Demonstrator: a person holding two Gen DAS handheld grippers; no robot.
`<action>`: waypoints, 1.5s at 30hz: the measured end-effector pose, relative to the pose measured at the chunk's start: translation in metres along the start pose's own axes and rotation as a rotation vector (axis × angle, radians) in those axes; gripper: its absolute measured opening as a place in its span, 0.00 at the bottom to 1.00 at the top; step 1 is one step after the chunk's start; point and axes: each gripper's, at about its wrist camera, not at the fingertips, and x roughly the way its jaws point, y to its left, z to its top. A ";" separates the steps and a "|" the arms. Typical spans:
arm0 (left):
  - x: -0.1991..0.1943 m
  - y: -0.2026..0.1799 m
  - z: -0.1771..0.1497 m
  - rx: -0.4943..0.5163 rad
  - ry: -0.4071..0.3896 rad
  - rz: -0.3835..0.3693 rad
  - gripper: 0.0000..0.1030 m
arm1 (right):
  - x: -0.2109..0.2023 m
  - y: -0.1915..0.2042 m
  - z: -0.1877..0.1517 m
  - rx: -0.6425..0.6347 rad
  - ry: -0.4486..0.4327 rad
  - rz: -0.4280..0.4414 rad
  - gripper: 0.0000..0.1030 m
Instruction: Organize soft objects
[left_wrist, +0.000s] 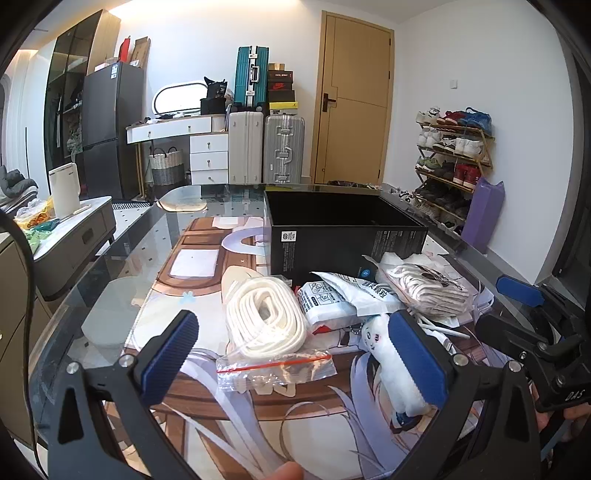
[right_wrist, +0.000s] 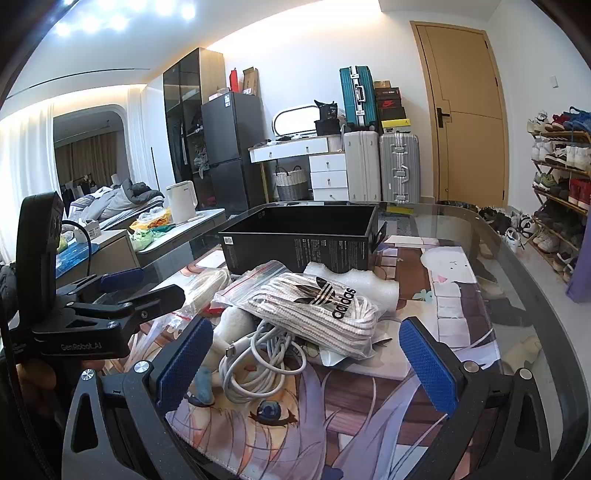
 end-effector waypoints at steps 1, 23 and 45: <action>-0.002 -0.003 0.000 0.000 -0.002 0.000 1.00 | -0.001 0.001 0.000 -0.003 -0.001 -0.001 1.00; -0.003 0.000 0.002 -0.006 -0.015 0.006 1.00 | -0.005 0.003 0.001 -0.007 -0.007 -0.001 1.00; -0.001 0.000 0.003 -0.006 -0.013 0.000 1.00 | -0.006 0.001 0.001 0.009 -0.002 0.001 1.00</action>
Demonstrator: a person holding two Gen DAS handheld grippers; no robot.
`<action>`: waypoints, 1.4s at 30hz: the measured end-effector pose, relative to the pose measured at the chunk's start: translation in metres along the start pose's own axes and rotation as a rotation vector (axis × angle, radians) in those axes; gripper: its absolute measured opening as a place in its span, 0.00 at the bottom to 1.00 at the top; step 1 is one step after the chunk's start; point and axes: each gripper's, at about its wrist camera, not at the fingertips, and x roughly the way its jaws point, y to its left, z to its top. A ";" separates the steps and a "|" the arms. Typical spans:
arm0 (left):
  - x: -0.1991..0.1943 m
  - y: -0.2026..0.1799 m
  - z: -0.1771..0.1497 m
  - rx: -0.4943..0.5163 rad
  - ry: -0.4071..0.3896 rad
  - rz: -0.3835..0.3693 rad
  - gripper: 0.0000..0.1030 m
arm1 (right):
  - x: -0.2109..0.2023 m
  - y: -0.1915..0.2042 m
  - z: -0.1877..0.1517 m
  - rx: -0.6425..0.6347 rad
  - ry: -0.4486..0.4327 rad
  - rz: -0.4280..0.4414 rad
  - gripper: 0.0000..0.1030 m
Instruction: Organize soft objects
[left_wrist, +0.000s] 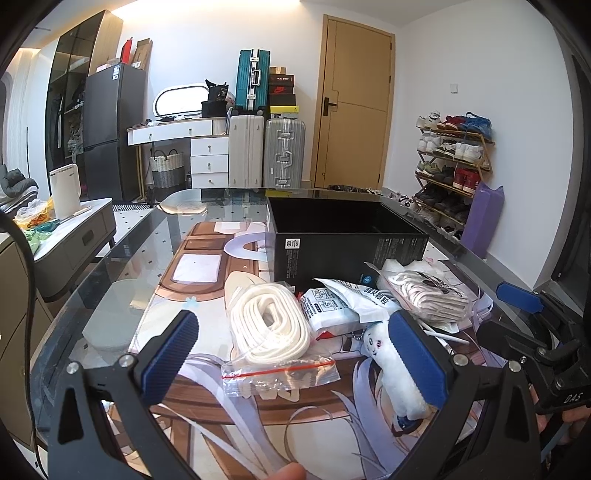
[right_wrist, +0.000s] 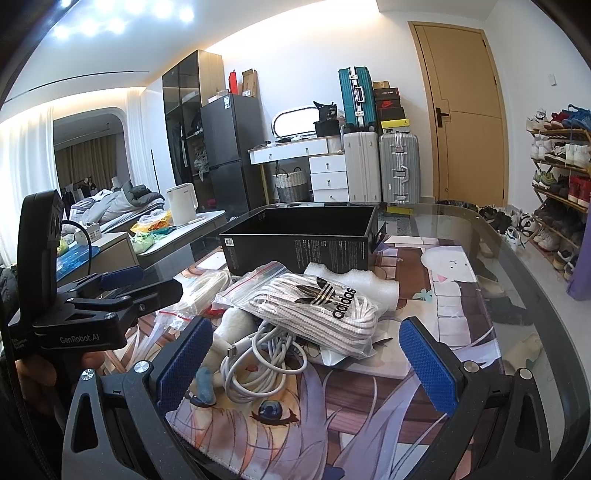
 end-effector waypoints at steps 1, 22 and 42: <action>0.000 0.000 0.000 -0.001 0.000 -0.001 1.00 | 0.000 0.000 0.000 0.000 0.000 0.001 1.00; -0.003 0.000 0.002 -0.001 -0.016 -0.019 1.00 | 0.007 0.003 0.000 -0.010 0.006 -0.004 0.99; 0.016 0.016 0.008 0.009 0.076 -0.022 1.00 | 0.037 -0.020 0.013 0.111 0.135 0.058 0.99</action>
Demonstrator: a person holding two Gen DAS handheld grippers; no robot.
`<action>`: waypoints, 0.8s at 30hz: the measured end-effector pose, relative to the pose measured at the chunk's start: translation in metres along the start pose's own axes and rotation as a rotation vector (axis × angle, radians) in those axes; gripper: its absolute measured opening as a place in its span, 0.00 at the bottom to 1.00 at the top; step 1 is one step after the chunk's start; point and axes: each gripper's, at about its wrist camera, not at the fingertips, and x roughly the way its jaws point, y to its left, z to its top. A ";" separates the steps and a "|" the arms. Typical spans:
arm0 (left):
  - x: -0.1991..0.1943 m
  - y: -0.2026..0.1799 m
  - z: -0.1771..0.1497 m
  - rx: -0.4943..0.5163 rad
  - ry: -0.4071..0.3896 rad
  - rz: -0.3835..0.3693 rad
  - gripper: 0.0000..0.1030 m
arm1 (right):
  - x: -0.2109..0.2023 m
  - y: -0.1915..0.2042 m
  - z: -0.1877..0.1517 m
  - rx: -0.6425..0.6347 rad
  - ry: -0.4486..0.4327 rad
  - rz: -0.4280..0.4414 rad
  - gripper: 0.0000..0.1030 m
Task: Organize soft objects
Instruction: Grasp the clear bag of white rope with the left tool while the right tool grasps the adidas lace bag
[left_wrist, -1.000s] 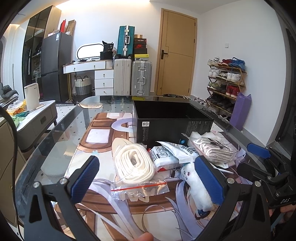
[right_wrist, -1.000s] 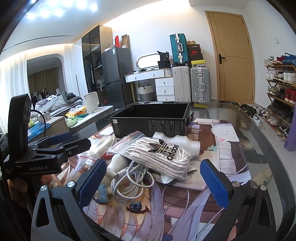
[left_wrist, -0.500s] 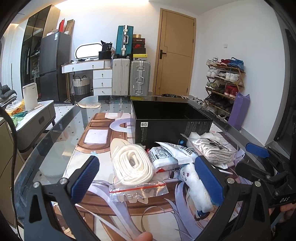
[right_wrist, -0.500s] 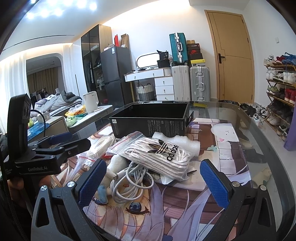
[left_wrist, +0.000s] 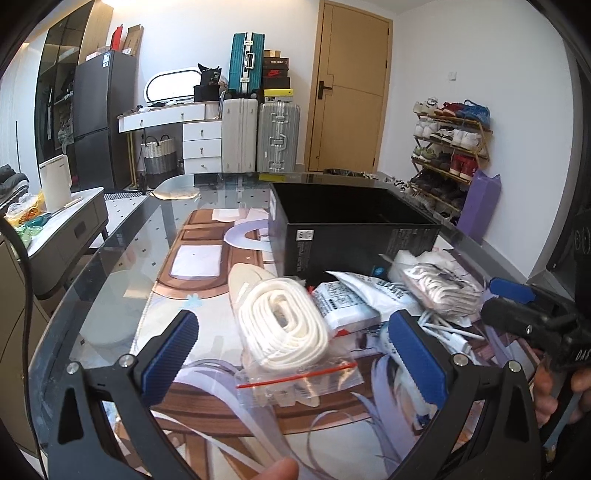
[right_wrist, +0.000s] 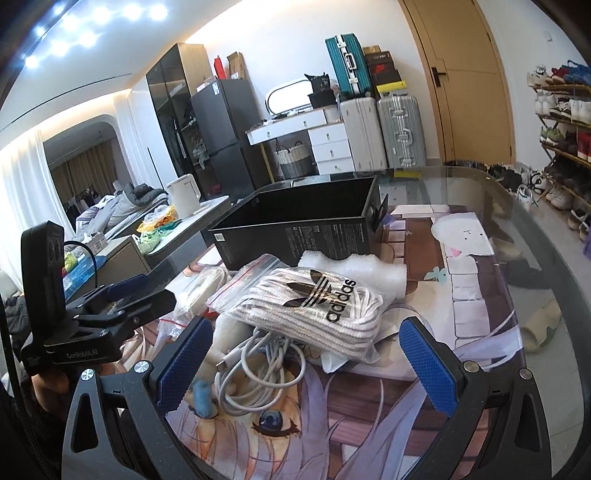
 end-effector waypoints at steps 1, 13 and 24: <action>0.002 0.001 0.000 0.002 0.006 0.011 1.00 | 0.002 0.000 0.002 -0.004 0.008 0.001 0.99; 0.031 0.020 -0.003 -0.063 0.134 0.006 1.00 | 0.009 -0.006 0.012 -0.031 0.026 -0.032 1.00; 0.047 0.018 -0.006 -0.078 0.232 0.001 0.77 | 0.025 -0.002 0.016 -0.048 0.115 0.013 1.00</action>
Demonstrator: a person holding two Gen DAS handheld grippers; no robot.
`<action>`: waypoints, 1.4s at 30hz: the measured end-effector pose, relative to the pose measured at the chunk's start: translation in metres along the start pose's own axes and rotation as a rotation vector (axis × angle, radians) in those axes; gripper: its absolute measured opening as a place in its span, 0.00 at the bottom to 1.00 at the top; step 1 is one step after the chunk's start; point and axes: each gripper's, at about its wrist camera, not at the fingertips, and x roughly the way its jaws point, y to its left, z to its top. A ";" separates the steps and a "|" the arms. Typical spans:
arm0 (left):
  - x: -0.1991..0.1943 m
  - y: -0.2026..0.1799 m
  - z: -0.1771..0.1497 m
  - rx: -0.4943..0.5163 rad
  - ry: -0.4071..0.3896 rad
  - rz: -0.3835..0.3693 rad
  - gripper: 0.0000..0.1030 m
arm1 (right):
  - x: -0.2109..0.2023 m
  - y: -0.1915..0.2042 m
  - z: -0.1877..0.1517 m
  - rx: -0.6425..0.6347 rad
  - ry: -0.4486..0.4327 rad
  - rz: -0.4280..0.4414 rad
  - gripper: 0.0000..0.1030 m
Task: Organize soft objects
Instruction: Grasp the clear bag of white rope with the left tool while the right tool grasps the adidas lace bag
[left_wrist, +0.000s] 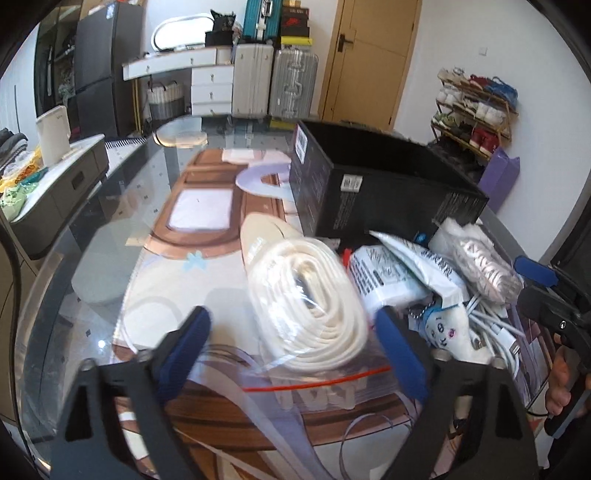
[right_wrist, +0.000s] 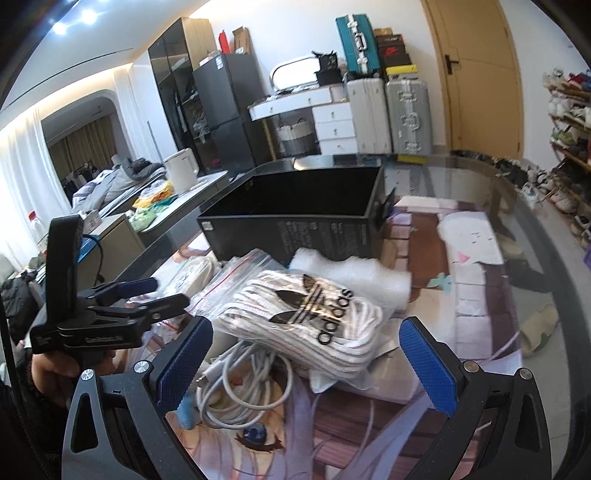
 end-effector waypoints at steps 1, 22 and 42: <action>-0.001 0.000 -0.001 0.003 -0.008 0.010 0.71 | 0.003 0.000 0.001 -0.001 0.012 0.002 1.00; -0.011 0.002 0.000 0.012 -0.041 -0.034 0.42 | 0.023 -0.003 0.021 -0.099 0.106 0.066 1.00; -0.025 -0.001 0.003 0.025 -0.084 -0.042 0.42 | 0.030 -0.004 0.013 -0.132 0.194 0.171 1.00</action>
